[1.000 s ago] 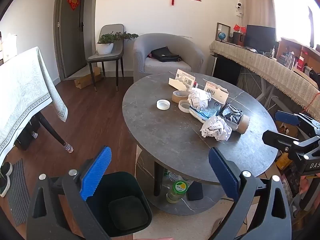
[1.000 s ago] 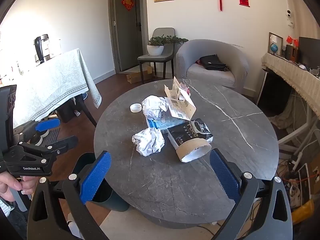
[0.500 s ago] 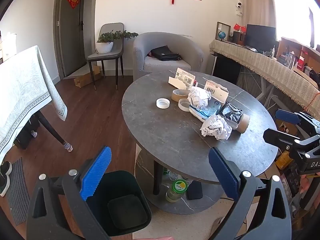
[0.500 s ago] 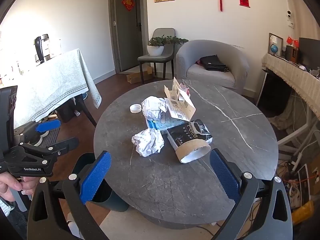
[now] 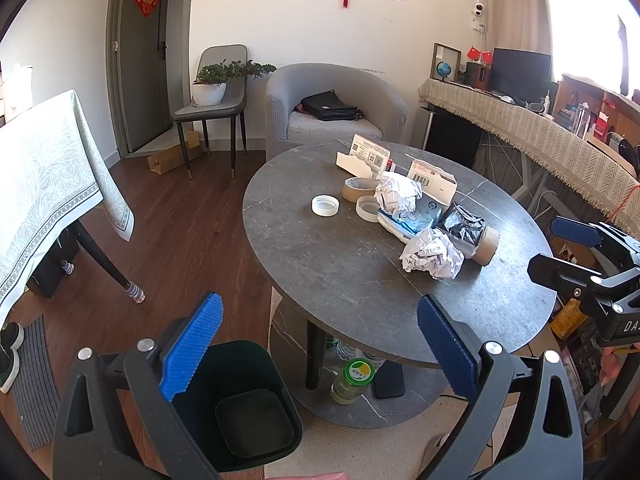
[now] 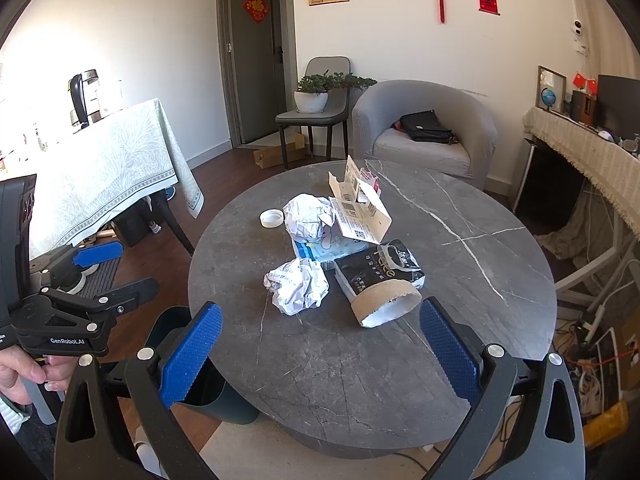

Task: Collect trash
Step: 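Move the left gripper toward the crumpled white paper on the table, then close the left gripper on the crumpled white paper while the right gripper grasps the cardboard tube, then carry the paper in the left gripper and the cardboard tube in the right gripper over the green bin, then open the left gripper to drop the paper while the right gripper drops the tube into the bin, then move both grippers back toward the table items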

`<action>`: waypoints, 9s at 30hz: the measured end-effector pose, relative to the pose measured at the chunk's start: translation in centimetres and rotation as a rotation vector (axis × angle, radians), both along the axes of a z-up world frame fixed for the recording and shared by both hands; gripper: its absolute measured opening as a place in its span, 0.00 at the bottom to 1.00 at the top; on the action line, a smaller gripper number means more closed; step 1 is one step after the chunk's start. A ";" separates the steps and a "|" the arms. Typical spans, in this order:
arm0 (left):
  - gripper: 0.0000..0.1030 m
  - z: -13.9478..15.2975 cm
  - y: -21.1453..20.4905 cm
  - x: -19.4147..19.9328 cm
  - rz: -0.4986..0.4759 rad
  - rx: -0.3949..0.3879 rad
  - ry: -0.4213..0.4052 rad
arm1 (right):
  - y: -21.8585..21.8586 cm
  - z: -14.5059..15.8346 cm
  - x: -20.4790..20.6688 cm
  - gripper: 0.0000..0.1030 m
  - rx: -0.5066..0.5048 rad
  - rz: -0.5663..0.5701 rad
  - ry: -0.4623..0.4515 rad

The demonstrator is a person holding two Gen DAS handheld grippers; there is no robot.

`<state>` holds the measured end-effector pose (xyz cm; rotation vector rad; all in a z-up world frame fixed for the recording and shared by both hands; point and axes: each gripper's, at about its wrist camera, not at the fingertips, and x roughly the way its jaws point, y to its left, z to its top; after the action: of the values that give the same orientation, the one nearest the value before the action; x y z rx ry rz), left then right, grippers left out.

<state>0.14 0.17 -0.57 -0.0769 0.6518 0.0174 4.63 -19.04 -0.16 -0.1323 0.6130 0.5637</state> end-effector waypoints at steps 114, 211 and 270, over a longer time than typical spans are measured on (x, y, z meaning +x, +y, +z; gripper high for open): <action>0.57 -3.6 -4.7 9.7 -0.381 -0.172 0.101 | -0.8 -6.0 9.9 0.61 -0.084 0.126 0.176; 0.48 -10.4 22.9 -2.1 0.130 -0.242 0.277 | 29.5 -10.8 2.3 0.60 -0.193 0.471 0.396; 0.53 3.5 14.8 1.3 0.007 -0.205 -0.060 | 20.4 -3.2 2.6 0.51 -0.014 0.400 0.222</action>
<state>1.43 14.99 2.97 -0.2768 0.5917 -0.0448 7.21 1.32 -3.37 -0.2098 0.8134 0.9695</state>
